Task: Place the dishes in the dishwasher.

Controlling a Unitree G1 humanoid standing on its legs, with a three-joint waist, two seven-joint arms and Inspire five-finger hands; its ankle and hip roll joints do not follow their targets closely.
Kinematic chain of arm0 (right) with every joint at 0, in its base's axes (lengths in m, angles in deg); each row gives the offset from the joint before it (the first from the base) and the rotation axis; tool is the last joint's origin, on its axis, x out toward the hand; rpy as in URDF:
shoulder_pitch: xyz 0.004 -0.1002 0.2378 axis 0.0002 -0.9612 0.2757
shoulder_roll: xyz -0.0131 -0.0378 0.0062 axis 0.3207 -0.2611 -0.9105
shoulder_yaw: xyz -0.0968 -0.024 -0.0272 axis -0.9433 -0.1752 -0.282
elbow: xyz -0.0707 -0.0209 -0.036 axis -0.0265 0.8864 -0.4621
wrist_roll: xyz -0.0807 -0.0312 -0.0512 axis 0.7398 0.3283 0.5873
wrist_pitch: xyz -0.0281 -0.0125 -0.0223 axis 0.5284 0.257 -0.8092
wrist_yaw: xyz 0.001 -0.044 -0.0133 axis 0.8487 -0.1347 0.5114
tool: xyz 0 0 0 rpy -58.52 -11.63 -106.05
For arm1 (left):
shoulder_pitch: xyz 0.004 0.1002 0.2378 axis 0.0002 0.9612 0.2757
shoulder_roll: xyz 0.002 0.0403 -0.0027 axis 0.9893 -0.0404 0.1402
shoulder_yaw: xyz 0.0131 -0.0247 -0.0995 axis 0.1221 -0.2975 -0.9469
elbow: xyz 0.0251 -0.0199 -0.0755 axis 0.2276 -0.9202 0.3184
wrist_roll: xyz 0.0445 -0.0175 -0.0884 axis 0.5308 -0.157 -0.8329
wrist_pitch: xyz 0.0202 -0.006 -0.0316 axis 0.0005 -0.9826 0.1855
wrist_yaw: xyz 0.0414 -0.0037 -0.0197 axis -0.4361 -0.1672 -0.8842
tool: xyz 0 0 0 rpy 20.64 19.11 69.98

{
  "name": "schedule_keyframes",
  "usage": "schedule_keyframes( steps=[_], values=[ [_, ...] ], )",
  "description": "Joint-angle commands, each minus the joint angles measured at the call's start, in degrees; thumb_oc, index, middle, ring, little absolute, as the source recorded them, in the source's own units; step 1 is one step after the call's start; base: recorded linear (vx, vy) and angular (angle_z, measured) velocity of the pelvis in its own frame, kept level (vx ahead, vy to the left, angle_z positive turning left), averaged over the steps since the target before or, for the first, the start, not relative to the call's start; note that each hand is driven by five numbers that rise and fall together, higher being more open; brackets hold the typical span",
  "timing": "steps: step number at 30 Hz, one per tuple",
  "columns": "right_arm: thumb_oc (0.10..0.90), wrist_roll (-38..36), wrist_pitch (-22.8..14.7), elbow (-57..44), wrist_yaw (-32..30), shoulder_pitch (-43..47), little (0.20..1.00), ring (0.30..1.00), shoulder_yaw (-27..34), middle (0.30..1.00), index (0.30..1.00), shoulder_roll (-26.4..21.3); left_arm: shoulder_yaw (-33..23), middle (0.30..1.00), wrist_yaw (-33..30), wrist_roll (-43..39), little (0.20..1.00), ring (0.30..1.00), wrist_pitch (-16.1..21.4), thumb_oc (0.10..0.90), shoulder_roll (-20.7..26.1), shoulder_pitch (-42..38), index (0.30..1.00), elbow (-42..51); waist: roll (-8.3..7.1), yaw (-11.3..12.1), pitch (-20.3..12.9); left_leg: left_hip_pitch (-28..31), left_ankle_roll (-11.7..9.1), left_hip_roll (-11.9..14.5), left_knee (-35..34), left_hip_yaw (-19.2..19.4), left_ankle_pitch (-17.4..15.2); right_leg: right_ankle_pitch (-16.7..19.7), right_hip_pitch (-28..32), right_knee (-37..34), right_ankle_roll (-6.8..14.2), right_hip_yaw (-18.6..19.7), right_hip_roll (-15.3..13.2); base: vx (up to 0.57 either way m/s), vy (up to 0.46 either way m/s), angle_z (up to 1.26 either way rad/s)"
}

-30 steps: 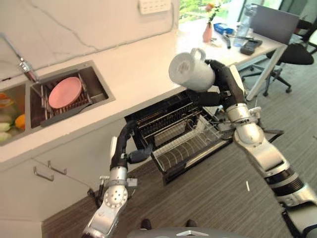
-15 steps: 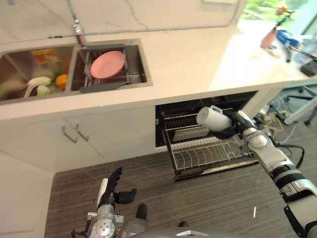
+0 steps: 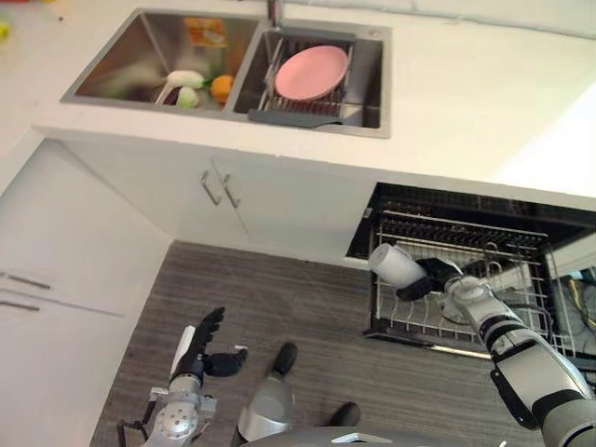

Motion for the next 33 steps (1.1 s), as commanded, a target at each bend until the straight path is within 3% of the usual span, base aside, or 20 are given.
schedule_keyframes(
  steps=[1,10,11,12,13,22,23,29,33],
  values=[
    [0.400,-1.9,-3.6,-0.3,-2.3,7.7,0.300,0.300,1.4,0.300,0.300,-3.4,-1.0,0.900,1.3,0.2,0.900,0.900,4.7,0.800,4.0,-2.6,0.900,2.6,-3.65,-0.8,0.2,-1.0,-3.8,1.8,0.2,4.7,0.7,-2.0,2.7,0.6,5.0,3.9,-5.5,0.00,0.012,0.07],
    [0.400,-1.4,-3.8,4.2,-4.4,9.0,0.300,0.300,3.3,0.300,0.300,-3.4,-1.2,0.900,1.5,-2.1,0.900,0.900,4.1,0.800,1.4,-2.5,0.900,-1.3,-3.27,-2.0,-0.1,-0.7,-3.8,2.1,0.2,5.3,0.5,-2.1,2.6,0.6,4.9,4.6,-5.5,0.00,0.005,0.00],
    [0.419,-1.1,-3.9,4.5,-4.7,9.2,0.328,0.328,3.2,0.328,0.328,-3.2,-0.8,0.900,1.5,-1.9,0.900,0.900,3.9,0.800,1.0,-2.7,0.900,-1.7,-3.41,-2.6,-0.3,-0.3,-3.8,2.2,0.2,5.7,0.3,-2.2,2.6,0.6,5.0,5.0,-5.5,0.01,0.009,-0.05],
    [0.580,-1.0,-4.1,4.4,-4.8,9.3,0.571,0.571,3.2,0.571,0.571,-3.3,-0.8,0.900,1.4,-1.9,0.900,0.900,3.9,0.800,0.9,-2.5,0.900,-1.1,-3.43,-2.7,-0.4,-0.1,-3.9,2.3,0.2,6.0,0.2,-2.2,2.7,0.6,5.0,5.2,-5.5,0.01,0.013,-0.03],
    [0.800,-1.0,-4.8,4.1,-5.6,9.1,0.900,0.900,3.4,0.900,0.900,-3.2,-0.8,0.900,1.1,-1.7,0.900,0.900,3.8,0.800,0.7,-2.5,0.900,-1.7,-3.53,-3.1,-0.6,0.2,-3.8,2.4,0.2,6.3,0.1,-2.1,2.8,0.6,5.0,5.5,-5.5,0.01,0.013,-0.07],
    [0.800,-0.4,-5.0,-4.5,-3.4,7.5,0.900,0.900,1.0,0.900,0.900,-3.3,-2.2,0.900,0.8,-2.2,0.900,0.900,2.3,0.800,-1.1,-3.6,0.900,-6.9,-3.82,-6.2,-2.3,2.6,-3.7,3.1,0.2,9.3,-1.0,-2.0,3.2,0.6,5.1,8.4,-5.6,0.01,0.017,-0.21],
    [0.800,-0.4,-4.7,-10.4,-2.5,6.2,0.900,0.900,-0.1,0.900,0.900,-3.0,-3.6,0.900,0.1,-3.9,0.900,0.900,1.4,0.800,-3.3,-4.1,0.900,-10.1,-3.86,-7.6,-2.6,3.4,-3.5,3.4,0.2,10.5,-1.3,-1.8,3.1,0.6,5.1,9.4,-5.5,0.01,0.027,-0.31],
    [0.800,-1.2,-3.0,-27.1,-1.0,1.3,0.900,0.900,-2.1,0.900,0.900,-3.8,-4.7,0.900,-1.6,-4.7,0.900,0.900,0.0,0.800,-6.7,-5.9,0.900,-15.0,-3.55,-10.2,-4.0,5.9,-3.0,4.2,0.2,13.4,-2.4,-1.4,3.1,0.6,5.3,12.4,-5.6,0.01,0.015,-0.35],
    [0.800,-3.1,-4.3,-46.2,-4.3,-7.9,0.900,0.900,2.4,0.900,0.900,-3.8,-5.9,0.900,-3.2,-4.6,0.900,0.900,-0.6,0.800,-8.6,-8.0,0.900,-20.2,-3.06,-11.9,-4.5,6.8,-2.8,4.5,0.2,14.6,-2.7,-1.2,2.9,0.6,5.4,13.6,-5.6,0.00,0.004,-0.20]
  ],
)
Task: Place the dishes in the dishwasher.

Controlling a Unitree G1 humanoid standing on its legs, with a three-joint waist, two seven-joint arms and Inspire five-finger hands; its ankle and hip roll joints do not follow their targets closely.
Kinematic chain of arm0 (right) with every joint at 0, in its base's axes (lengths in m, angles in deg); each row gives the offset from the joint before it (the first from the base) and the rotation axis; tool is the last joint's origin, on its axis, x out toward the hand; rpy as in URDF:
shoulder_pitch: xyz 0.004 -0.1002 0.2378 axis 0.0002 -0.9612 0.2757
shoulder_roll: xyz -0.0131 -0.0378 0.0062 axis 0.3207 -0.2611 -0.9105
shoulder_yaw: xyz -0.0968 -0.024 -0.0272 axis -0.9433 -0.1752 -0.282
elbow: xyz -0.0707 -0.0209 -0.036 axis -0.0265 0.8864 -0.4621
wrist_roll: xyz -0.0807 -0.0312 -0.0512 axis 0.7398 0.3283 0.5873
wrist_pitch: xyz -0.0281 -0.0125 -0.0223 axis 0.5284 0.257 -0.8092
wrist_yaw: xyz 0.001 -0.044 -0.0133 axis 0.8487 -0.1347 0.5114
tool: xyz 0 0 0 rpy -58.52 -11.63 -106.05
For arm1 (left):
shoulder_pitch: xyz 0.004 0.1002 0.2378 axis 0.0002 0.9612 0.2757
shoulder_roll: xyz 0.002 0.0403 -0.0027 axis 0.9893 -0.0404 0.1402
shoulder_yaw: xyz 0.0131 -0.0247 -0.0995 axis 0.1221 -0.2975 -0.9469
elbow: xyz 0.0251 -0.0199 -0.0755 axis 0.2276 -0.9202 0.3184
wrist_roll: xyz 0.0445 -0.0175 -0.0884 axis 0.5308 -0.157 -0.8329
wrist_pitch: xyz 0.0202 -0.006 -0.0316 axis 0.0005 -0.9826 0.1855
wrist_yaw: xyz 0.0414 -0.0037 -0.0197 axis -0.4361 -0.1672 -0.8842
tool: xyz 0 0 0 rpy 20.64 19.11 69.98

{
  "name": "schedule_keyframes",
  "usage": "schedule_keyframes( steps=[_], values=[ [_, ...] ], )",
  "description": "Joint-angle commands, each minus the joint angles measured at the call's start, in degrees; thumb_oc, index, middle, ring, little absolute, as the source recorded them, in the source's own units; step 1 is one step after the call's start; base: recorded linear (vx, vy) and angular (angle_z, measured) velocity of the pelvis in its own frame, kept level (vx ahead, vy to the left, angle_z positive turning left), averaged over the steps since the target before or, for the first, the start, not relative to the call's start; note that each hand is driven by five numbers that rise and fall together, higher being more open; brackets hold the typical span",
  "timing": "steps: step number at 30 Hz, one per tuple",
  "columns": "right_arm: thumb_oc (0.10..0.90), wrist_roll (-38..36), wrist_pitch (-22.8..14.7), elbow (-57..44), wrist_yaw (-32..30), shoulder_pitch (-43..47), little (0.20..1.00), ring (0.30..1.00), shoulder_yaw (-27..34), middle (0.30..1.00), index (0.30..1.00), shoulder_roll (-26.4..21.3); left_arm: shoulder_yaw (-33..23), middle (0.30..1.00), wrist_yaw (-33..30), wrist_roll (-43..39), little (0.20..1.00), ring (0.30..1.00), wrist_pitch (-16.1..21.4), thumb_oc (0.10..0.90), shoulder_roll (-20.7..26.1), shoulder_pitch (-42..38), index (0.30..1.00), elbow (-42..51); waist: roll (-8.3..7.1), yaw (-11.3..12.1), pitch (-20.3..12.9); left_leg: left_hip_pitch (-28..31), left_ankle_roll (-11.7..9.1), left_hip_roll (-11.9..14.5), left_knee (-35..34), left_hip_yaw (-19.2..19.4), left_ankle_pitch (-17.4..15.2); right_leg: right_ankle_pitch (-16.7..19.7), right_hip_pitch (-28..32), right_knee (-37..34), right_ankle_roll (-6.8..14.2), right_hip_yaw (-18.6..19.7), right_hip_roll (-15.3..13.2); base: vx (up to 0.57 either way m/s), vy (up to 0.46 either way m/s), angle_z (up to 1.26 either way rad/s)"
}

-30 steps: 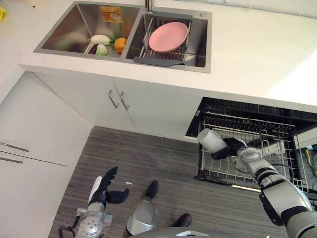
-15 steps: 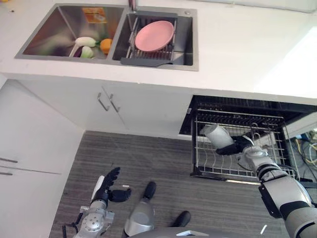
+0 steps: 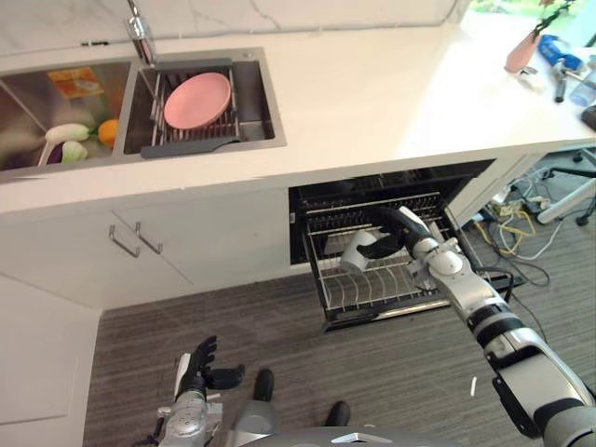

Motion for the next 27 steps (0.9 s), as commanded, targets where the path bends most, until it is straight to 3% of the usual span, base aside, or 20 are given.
schedule_keyframes(
  steps=[1,4,6,7,9,10,14,17,19,21,22,23,24,26,27],
  values=[
    [0.800,-6.1,-5.8,-14.0,-5.0,-4.8,0.900,0.900,6.2,0.900,0.900,-0.3,-0.5,0.900,-3.2,-0.2,0.900,0.900,1.6,0.800,1.2,-1.8,0.900,-4.0,-2.65,0.6,-2.9,0.2,-2.8,2.2,0.2,2.8,-1.7,-2.2,1.2,0.3,6.6,3.5,-6.1,0.02,-0.011,-0.05],
    [0.800,-14.6,-12.4,-32.3,-4.9,-14.9,0.900,0.900,10.9,0.900,0.900,5.7,-4.9,0.900,-4.3,-7.6,0.900,0.900,1.9,0.800,-2.6,-3.2,0.900,-10.7,-1.88,-0.1,-3.4,0.7,-2.7,2.1,0.2,2.9,-2.1,-2.5,1.5,0.3,6.6,3.4,-6.1,0.01,0.002,-0.12],
    [0.800,-15.1,-17.5,-43.3,-4.2,-17.7,0.900,0.900,10.3,0.900,0.900,5.5,-7.1,0.900,-6.0,-11.9,0.900,0.900,2.5,0.800,-4.8,-4.0,0.900,-13.9,-1.37,-0.5,-4.0,0.6,-2.7,2.1,0.2,3.0,-2.0,-2.3,1.2,0.3,6.6,3.4,-6.2,0.01,0.003,-0.10],
    [0.800,-15.0,-18.6,-47.3,-4.2,-18.6,0.900,0.900,10.0,0.900,0.900,5.4,-6.7,0.900,-6.2,-11.5,0.900,0.900,2.6,0.800,-5.3,-4.2,0.900,-14.9,-1.07,-0.8,-4.1,0.6,-2.8,2.1,0.2,3.1,-2.0,-2.2,1.2,0.3,6.6,3.3,-6.1,0.01,0.000,-0.04],
    [0.800,-11.4,-26.6,-53.9,-5.6,-18.9,0.900,0.900,10.3,0.900,0.900,5.3,-4.7,0.900,-7.5,-8.1,0.900,0.900,3.3,0.800,-5.4,-4.0,0.900,-15.9,-0.47,-1.0,-4.3,0.7,-2.9,2.2,0.2,3.0,-2.0,-2.2,1.2,0.3,6.5,3.2,-6.0,0.00,0.000,0.00],
    [0.800,-10.3,-28.0,-56.0,-5.3,-18.8,0.900,0.900,9.6,0.900,0.900,4.4,-3.5,0.900,-7.7,-5.9,0.900,0.900,3.3,0.800,-5.3,-3.9,0.900,-16.1,-0.22,-0.8,-4.4,0.7,-3.1,2.3,0.2,2.7,-1.9,-2.3,1.4,0.3,6.5,2.9,-5.9,-0.01,-0.021,0.05],
    [0.800,-7.6,-32.4,-59.4,-6.9,-17.5,0.900,0.900,8.6,0.900,0.900,3.3,-6.3,0.900,-8.0,-8.8,0.900,0.900,4.4,0.800,-6.5,-4.5,0.900,-20.5,0.28,0.0,-4.5,0.2,-3.9,2.5,0.2,1.5,-1.1,-2.6,1.7,0.3,6.3,1.4,-5.5,-0.01,-0.024,0.03],
    [0.800,-6.7,-33.6,-60.6,-8.4,-15.4,0.900,0.900,7.8,0.900,0.900,3.6,-8.4,0.900,-7.4,-12.0,0.900,0.900,4.8,0.800,-6.5,-4.4,0.900,-21.5,0.53,0.7,-4.3,-0.4,-4.2,2.5,0.2,0.8,-0.7,-2.8,1.6,0.3,6.3,0.8,-5.5,-0.02,-0.042,0.18],
    [0.800,-3.2,-33.1,-61.4,-11.2,-10.6,0.900,0.900,6.8,0.900,0.900,2.6,-8.1,0.900,-5.6,-13.1,0.900,0.900,5.1,0.800,-5.1,-3.4,0.900,-19.2,1.20,2.2,-2.4,-2.8,-4.5,1.8,0.2,-0.1,1.3,-2.9,1.2,0.3,5.9,-0.4,-5.6,-0.13,-0.053,0.30],
    [0.800,-2.3,-33.1,-61.5,-12.0,-9.2,0.900,0.900,7.2,0.900,0.900,1.5,-7.2,0.900,-5.1,-12.8,0.900,0.900,4.9,0.800,-4.4,-3.6,0.900,-18.5,1.43,2.3,-1.7,-5.7,-4.5,1.0,1.2,-0.6,2.5,-2.6,0.2,0.3,5.7,-1.4,-6.1,-0.17,0.000,0.72],
    [0.800,-0.2,-32.8,-61.5,-13.5,-7.1,0.900,0.900,8.4,0.900,0.900,-0.7,-6.6,0.900,-5.1,-12.5,0.900,0.900,5.1,0.800,-4.8,-4.4,0.900,-17.9,1.63,1.4,-1.6,-7.9,-3.7,0.1,3.1,2.6,2.1,-2.8,-0.3,0.3,5.8,-3.8,-7.4,-0.09,0.061,1.35],
    [0.800,0.1,-32.8,-61.3,-14.2,-6.4,0.900,0.900,8.7,0.900,0.900,-1.0,-6.9,0.900,-5.6,-12.4,0.900,0.900,4.9,0.800,-5.3,-5.2,0.900,-18.4,1.70,0.6,-2.0,-9.2,-3.1,0.8,4.2,6.5,2.3,-2.9,-0.2,0.3,5.7,-5.3,-7.9,-0.09,0.060,1.85],
    [0.800,0.1,-32.8,-61.3,-14.3,-6.3,0.900,0.900,8.7,0.900,0.900,-1.0,-7.0,0.900,-5.6,-12.4,0.900,0.900,4.9,0.800,-5.4,-5.3,0.900,-18.5,1.76,0.5,-2.1,-9.6,-3.0,0.8,4.3,6.4,2.4,-2.7,-0.5,0.3,5.7,-5.4,-7.9,0.00,0.084,1.90],
    [0.800,1.7,-33.3,-61.7,-17.2,-6.6,0.900,0.900,10.7,0.900,0.900,-0.1,-9.2,0.900,-6.0,-10.8,0.900,0.900,3.2,0.800,-6.3,-7.1,0.900,-22.7,1.46,-2.1,-3.1,-8.8,-3.6,6.3,2.0,18.5,3.5,-3.2,0.8,0.3,7.1,-7.9,-9.0,0.15,0.224,1.52],
    [0.800,1.8,-33.8,-62.0,-17.9,-7.7,0.900,0.900,11.3,0.900,0.900,0.9,-9.8,0.900,-5.4,-9.4,0.900,0.900,2.6,0.800,-6.4,-7.7,0.900,-24.9,1.52,-2.5,-3.3,-8.2,-3.7,7.9,1.1,21.2,3.7,-2.6,1.2,0.3,7.6,-8.5,-9.5,0.27,0.394,1.09]
  ],
)
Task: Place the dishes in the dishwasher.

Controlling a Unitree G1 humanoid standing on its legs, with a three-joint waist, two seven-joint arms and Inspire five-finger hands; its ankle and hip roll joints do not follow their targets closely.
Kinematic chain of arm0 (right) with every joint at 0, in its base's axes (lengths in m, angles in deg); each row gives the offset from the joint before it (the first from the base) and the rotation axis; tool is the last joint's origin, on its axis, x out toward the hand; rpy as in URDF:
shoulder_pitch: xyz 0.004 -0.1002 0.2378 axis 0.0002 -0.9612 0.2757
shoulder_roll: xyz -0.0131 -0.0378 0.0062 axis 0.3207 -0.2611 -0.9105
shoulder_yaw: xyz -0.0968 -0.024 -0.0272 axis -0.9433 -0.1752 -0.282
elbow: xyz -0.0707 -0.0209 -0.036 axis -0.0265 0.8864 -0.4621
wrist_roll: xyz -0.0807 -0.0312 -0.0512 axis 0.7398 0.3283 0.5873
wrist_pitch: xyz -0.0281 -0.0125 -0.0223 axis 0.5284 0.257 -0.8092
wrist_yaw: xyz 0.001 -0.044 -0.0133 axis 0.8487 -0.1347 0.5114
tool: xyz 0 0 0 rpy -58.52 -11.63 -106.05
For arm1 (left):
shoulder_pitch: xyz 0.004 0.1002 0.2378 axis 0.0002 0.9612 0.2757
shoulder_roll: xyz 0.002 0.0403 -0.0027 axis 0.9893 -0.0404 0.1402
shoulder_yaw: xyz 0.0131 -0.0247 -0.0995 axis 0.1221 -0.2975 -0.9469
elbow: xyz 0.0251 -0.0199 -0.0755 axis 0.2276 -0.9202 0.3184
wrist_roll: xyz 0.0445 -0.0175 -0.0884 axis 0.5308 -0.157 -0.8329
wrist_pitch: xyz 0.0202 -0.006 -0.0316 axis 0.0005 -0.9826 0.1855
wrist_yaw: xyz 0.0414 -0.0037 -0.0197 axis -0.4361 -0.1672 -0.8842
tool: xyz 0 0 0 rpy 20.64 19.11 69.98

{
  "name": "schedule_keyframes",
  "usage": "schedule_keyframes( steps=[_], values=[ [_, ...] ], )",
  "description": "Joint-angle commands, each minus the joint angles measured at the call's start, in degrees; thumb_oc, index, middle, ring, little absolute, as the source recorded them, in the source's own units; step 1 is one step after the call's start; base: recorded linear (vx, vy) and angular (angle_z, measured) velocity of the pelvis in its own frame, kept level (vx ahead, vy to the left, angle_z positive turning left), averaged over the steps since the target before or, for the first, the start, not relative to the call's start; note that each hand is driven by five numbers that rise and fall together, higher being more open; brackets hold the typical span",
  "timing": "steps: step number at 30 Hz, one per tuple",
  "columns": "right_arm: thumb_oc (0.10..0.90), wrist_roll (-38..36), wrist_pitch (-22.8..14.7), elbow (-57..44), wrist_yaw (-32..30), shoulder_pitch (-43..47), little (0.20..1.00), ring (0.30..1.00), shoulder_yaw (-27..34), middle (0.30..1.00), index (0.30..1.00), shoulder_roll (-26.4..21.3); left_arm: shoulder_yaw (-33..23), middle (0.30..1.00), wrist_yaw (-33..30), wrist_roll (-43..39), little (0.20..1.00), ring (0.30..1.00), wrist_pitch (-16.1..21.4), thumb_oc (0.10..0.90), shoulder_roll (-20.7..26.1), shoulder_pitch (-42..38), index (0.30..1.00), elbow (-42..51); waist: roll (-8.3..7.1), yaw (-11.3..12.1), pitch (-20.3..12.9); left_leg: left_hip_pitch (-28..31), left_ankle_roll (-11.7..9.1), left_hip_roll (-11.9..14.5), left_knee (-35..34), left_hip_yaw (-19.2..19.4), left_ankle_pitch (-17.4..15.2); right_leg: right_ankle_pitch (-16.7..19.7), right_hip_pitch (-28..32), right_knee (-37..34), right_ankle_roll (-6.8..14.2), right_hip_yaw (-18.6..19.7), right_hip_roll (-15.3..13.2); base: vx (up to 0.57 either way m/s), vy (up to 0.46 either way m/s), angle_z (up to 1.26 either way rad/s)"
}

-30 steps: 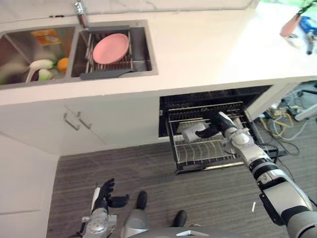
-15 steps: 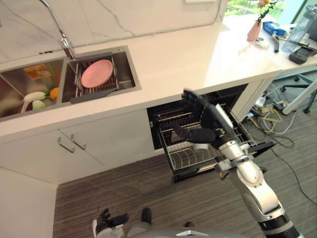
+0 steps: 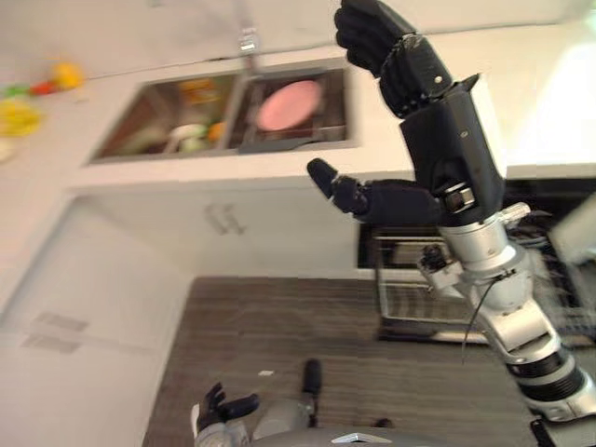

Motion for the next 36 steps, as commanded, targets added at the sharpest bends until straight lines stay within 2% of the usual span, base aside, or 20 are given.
schedule_keyframes(
  steps=[1,8,10,13,14,15,16,17,18,19,20,21,22,25,27,28,31,33,34,36],
  values=[
    [0.800,0.4,-5.5,-5.3,-4.7,0.7,0.900,0.900,5.1,0.900,0.900,6.9,-1.8,0.900,-0.7,4.9,0.900,0.900,-1.1,0.800,4.1,-0.2,0.900,-5.5,-4.25,-3.3,-2.0,5.2,-1.4,7.8,-3.5,1.8,5.2,0.8,4.5,-2.3,8.5,8.5,-5.5,0.14,0.267,0.70],
    [0.800,-0.4,-5.3,-3.9,-2.8,1.1,0.900,0.900,4.2,0.900,0.900,9.8,-1.1,0.900,-3.8,12.6,0.900,0.900,-3.3,0.800,4.0,-1.2,0.900,-15.1,-6.43,-3.6,-4.4,8.7,0.8,3.3,-3.8,0.1,1.7,4.1,7.3,-1.4,10.0,8.2,-10.5,0.18,0.229,-0.02],
    [0.800,0.3,-5.4,-4.1,-3.6,-1.0,0.900,0.900,5.2,0.900,0.900,11.5,-1.9,0.900,-1.4,13.1,0.900,0.900,-5.2,0.800,5.0,-2.9,0.900,-18.2,-7.24,-4.6,-4.0,9.9,3.1,0.9,-3.8,-0.1,-0.5,4.7,5.7,8.3,9.5,10.3,-13.1,0.22,0.324,0.26],
    [0.800,0.7,-5.2,-4.0,-3.7,-1.6,0.900,0.900,5.0,0.900,0.900,11.9,-1.3,0.900,0.8,13.8,0.900,0.900,-6.4,0.800,5.1,-3.1,0.900,-19.5,-7.31,-5.4,-3.7,10.8,4.2,-0.3,-3.8,-0.4,-1.5,5.4,3.6,14.3,9.4,11.8,-14.4,0.16,0.236,0.45],
    [0.800,2.0,-4.4,-3.5,-4.2,-2.5,0.900,0.900,4.9,0.900,0.900,12.9,-1.6,0.900,2.1,14.2,0.900,0.900,-7.8,0.800,5.5,-3.1,0.900,-21.1,-6.67,-6.6,-2.8,13.0,5.5,-1.1,-3.8,-1.2,-3.1,6.9,-0.4,22.5,9.4,15.4,-13.9,0.37,0.317,-0.04],
    [0.800,4.5,-5.1,-4.3,-5.6,-4.6,0.900,0.900,6.1,0.900,0.900,10.7,1.6,0.900,-1.1,17.2,0.900,0.900,-7.5,0.800,6.7,-3.6,0.900,-20.5,-5.79,-10.7,-1.4,14.5,5.6,-1.1,-3.8,-4.4,-3.4,2.3,-7.8,27.6,8.1,27.7,-2.0,0.37,0.317,-0.04],
    [0.800,4.5,-5.1,-4.3,-5.6,-4.6,0.900,0.900,6.1,0.900,0.900,10.7,1.6,0.900,-1.1,17.2,0.900,0.900,-7.5,0.800,6.7,-3.6,0.900,-20.5,-5.79,-10.7,-1.4,14.5,5.6,-1.1,-3.8,-4.4,-3.4,2.3,-7.8,27.6,8.1,27.7,-2.0,0.30,0.175,-0.06],
    [0.800,5.1,-5.4,-5.3,-6.6,-5.9,0.900,0.900,6.9,0.900,0.900,10.1,3.0,0.900,-1.6,17.4,0.900,0.900,-7.4,0.800,6.6,-3.5,0.900,-20.3,-5.54,-11.8,-0.8,15.2,5.4,-1.5,-3.8,-5.8,-3.7,1.2,-11.1,27.7,7.9,30.2,1.5,0.24,0.035,0.51],
    [0.800,5.1,-5.1,-6.8,-6.6,-7.0,0.900,0.900,7.2,0.900,0.900,9.6,4.7,0.900,0.5,18.6,0.900,0.900,-8.4,0.800,5.5,-2.7,0.900,-20.6,-5.48,-12.3,-0.2,15.5,5.2,-1.7,-3.8,-6.6,-3.7,1.1,-13.4,23.5,6.3,27.5,2.6,0.31,0.002,0.66],
    [0.800,5.1,-4.7,-6.5,-6.5,-7.0,0.900,0.900,7.0,0.900,0.900,10.0,4.6,0.900,1.8,18.7,0.900,0.900,-8.5,0.800,4.9,-2.5,0.900,-20.6,-6.07,-11.8,-0.3,15.7,5.0,-1.9,-3.8,-5.8,-4.3,1.6,-12.7,18.9,5.8,23.9,0.9,0.21,-0.032,0.73],
    [0.800,5.1,-4.7,-6.5,-6.5,-7.0,0.900,0.900,7.0,0.900,0.900,10.0,4.6,0.900,1.8,18.7,0.900,0.900,-8.5,0.800,4.9,-2.5,0.900,-20.6,-6.07,-11.8,-0.3,15.7,5.0,-1.9,-3.8,-5.8,-4.3,1.6,-12.7,18.9,5.8,23.9,0.9,0.27,-0.117,0.00],
    [0.800,5.7,-4.6,-6.1,-7.1,-7.6,0.900,0.900,7.5,0.900,0.900,10.8,4.3,0.900,2.8,19.3,0.900,0.900,-8.6,0.800,4.4,-2.3,0.900,-20.9,-6.84,-12.3,-1.1,16.8,4.5,-1.9,-3.8,-6.0,-5.4,3.2,-12.9,10.2,6.0,22.3,1.1,0.20,-0.083,-0.15],
    [0.800,5.7,-4.6,-6.1,-7.1,-7.6,0.900,0.900,7.5,0.900,0.900,10.8,4.3,0.900,2.8,19.3,0.900,0.900,-8.6,0.800,4.4,-2.3,0.900,-20.9,-6.84,-12.3,-1.1,16.8,4.5,-1.9,-3.8,-6.0,-5.4,3.2,-12.9,10.2,6.0,22.3,1.1,0.34,-0.106,-0.26],
    [0.800,6.2,-5.5,-7.8,-8.3,-10.6,0.900,0.900,8.7,0.900,0.900,10.3,4.8,0.900,2.8,19.6,0.900,0.900,-8.4,0.800,4.4,-1.9,0.900,-21.0,-7.40,-14.2,-2.1,19.0,4.2,-2.1,-3.8,-7.3,-7.0,4.1,-10.5,6.4,5.7,29.9,3.2,0.28,-0.073,-0.01],
    [0.800,6.2,-5.5,-7.8,-8.4,-10.7,0.900,0.900,8.7,0.900,0.900,10.3,4.8,0.900,2.8,19.6,0.900,0.900,-8.4,0.800,4.4,-1.9,0.900,-21.0,-7.39,-14.2,-2.0,19.1,4.2,-2.1,-3.8,-7.3,-7.1,4.2,-10.3,6.3,5.7,29.9,3.2,0.20,-0.107,0.59],
    [0.800,6.7,-5.3,-8.3,-8.5,-11.8,0.900,0.900,9.8,0.900,0.900,8.4,4.8,0.900,2.1,18.8,0.900,0.900,-8.1,0.800,4.6,-1.3,0.900,-20.7,-6.71,-14.1,-3.0,20.8,3.8,-1.8,-3.8,-7.3,-7.2,3.7,-7.3,4.0,4.8,29.3,3.9,0.25,-0.138,0.83],
    [0.800,5.3,-4.9,-9.4,-7.6,-12.7,0.900,0.900,12.2,0.900,0.900,6.1,4.9,0.900,2.1,18.9,0.900,0.900,-8.6,0.800,5.0,-0.3,0.900,-19.1,-5.78,-14.3,-2.9,22.4,3.4,-1.6,-3.8,-7.5,-6.6,2.8,-5.8,3.8,4.0,29.8,4.3,0.24,-0.131,0.34],
    [0.800,4.6,-4.9,-9.7,-7.3,-12.0,0.900,0.900,12.7,0.900,0.900,5.3,4.9,0.900,0.9,17.3,0.900,0.900,-7.5,0.800,5.1,-0.3,0.900,-19.1,-5.04,-14.8,-2.4,22.2,2.2,-1.2,0.0,-7.3,-5.4,2.8,-4.4,2.8,3.4,30.1,4.3,0.21,-0.157,-0.11],
    [0.800,2.5,-6.2,-9.8,-5.8,-11.1,0.900,0.900,13.0,0.900,0.900,4.0,4.9,0.900,0.7,15.9,0.900,0.900,-6.5,0.800,5.2,-0.9,0.900,-18.9,-5.51,-14.8,-1.4,19.0,0.1,-0.3,8.4,-6.7,-3.5,2.9,-2.4,1.2,2.5,30.1,3.9,0.17,-0.216,-0.37],
    [0.800,2.8,-7.2,-8.7,-5.8,-9.7,0.900,0.900,13.1,0.900,0.900,2.5,4.7,0.900,-0.2,14.7,0.900,0.900,-5.5,0.800,5.5,-1.0,0.900,-18.5,-6.56,-13.5,-0.3,16.0,-1.1,-1.1,16.6,-8.9,-2.2,2.9,-0.5,-0.2,1.8,30.2,3.3,0.17,-0.206,-0.26]
  ],
)
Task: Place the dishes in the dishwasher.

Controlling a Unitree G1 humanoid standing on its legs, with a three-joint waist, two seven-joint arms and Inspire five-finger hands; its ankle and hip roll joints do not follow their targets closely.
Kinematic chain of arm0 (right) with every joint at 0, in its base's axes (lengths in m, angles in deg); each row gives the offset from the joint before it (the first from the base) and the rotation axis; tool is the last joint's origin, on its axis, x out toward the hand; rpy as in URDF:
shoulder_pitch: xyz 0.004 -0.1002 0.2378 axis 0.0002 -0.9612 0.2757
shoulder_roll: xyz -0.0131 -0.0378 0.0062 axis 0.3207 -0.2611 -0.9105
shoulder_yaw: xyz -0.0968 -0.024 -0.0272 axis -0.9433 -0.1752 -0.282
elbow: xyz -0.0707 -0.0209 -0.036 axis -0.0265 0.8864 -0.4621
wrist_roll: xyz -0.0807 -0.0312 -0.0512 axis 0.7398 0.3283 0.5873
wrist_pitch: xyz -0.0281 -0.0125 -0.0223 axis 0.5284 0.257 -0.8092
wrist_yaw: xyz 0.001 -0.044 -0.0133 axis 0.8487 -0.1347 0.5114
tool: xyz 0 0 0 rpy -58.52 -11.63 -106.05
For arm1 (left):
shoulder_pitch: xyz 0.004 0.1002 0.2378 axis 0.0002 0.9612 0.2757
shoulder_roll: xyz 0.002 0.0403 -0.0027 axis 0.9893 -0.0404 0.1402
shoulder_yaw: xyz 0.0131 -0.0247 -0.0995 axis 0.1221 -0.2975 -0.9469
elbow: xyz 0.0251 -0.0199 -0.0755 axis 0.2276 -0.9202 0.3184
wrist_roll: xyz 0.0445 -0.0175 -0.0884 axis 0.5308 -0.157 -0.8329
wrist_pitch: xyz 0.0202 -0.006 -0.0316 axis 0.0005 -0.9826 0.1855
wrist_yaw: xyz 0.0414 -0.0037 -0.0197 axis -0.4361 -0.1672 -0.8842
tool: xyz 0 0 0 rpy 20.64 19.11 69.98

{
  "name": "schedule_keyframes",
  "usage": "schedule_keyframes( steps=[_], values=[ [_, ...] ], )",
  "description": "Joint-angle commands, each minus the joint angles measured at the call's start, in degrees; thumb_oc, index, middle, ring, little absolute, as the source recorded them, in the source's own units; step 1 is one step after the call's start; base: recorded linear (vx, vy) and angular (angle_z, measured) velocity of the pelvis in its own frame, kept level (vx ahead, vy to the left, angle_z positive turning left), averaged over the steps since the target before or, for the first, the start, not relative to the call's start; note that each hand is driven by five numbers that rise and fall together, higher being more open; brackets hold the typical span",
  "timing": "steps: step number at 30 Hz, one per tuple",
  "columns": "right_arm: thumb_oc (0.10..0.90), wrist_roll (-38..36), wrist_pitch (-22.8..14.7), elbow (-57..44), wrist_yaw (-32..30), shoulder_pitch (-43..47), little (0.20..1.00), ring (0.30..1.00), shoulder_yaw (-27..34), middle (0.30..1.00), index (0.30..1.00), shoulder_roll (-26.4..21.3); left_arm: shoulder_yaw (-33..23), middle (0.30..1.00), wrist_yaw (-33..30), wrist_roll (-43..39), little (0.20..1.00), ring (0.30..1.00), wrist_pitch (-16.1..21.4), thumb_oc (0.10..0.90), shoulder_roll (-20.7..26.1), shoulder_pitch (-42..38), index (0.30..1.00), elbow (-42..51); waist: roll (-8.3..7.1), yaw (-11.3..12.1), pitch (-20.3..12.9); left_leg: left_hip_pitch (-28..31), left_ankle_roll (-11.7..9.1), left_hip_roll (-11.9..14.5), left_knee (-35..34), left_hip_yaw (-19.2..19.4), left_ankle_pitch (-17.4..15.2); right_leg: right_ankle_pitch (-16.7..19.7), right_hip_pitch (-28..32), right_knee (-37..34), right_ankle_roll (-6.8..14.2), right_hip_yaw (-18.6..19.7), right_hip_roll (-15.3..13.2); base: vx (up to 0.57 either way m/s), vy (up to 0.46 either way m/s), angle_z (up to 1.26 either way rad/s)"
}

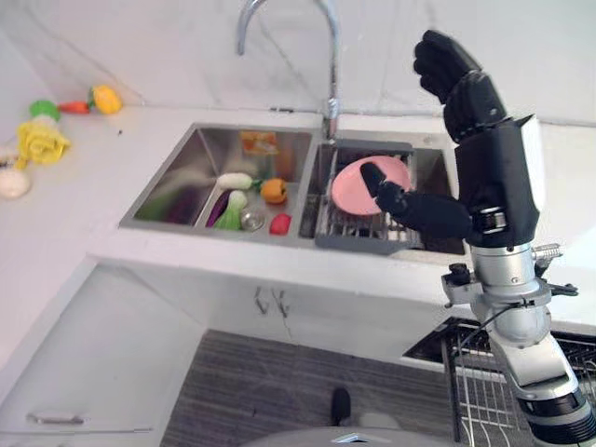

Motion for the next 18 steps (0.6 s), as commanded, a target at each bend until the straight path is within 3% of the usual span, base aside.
schedule_keyframes(
  steps=[1,3,5,10,13,18],
  values=[
    [0.800,-2.8,-6.3,-5.7,-0.2,6.3,0.900,0.900,3.3,0.900,0.900,1.4,-0.1,0.900,-2.5,-1.9,0.900,0.900,2.1,0.800,2.2,-2.0,0.900,-0.6,-4.52,-0.1,3.4,-4.1,-0.9,-1.6,-2.9,-5.9,6.2,-2.3,7.8,-2.8,8.4,0.0,-4.2,0.19,-0.085,-0.23],
    [0.800,-3.6,-5.6,-4.5,0.4,7.6,0.900,0.900,2.9,0.900,0.900,1.1,0.5,0.900,-1.7,-1.2,0.900,0.900,1.8,0.800,2.1,-1.7,0.900,-0.9,-4.11,0.4,3.1,-4.4,0.8,-1.3,-10.0,-6.1,3.7,-2.7,8.4,-3.5,9.3,1.5,-4.4,0.21,0.047,-0.46],
    [0.800,-3.8,-4.4,-4.5,1.5,8.3,0.900,0.900,3.2,0.900,0.900,0.1,1.8,0.900,1.2,-1.8,0.900,0.900,2.1,0.800,1.3,-1.3,0.900,-0.7,-3.49,0.9,2.9,-5.3,0.7,0.2,-14.9,-8.0,4.9,-3.0,9.4,-3.9,10.4,2.4,-4.9,0.16,0.057,-0.67],
    [0.800,-4.6,-4.8,-5.0,2.8,3.4,0.900,0.900,4.3,0.900,0.900,0.6,0.6,0.900,1.5,-2.2,0.900,0.900,2.3,0.800,0.2,-0.5,0.900,-1.4,-1.51,-0.7,0.1,-0.4,0.6,0.9,-22.2,-6.1,5.7,-3.6,9.2,-4.1,10.6,3.4,-3.9,0.13,0.047,-0.55],
    [0.800,-5.9,-5.5,-5.1,3.8,-0.1,0.900,0.900,5.3,0.900,0.900,-0.1,1.2,0.900,1.0,-0.9,0.900,0.900,1.6,0.800,0.7,-0.5,0.900,-1.6,-1.42,-2.0,-0.9,1.4,-0.1,1.6,-22.7,-5.1,5.1,-3.7,9.4,-4.1,10.3,3.3,-3.4,0.08,0.012,-0.36],
    [0.800,-5.8,-6.2,-5.5,3.4,-1.8,0.900,0.900,6.6,0.900,0.900,0.1,0.1,0.900,1.5,-1.5,0.900,0.900,1.4,0.800,0.4,0.7,0.900,-1.7,-1.79,-2.3,-0.8,2.0,-0.2,2.4,-22.7,-5.1,4.9,-4.1,9.5,-4.1,10.0,3.5,-2.7,0.04,-0.040,-0.06]
  ],
)
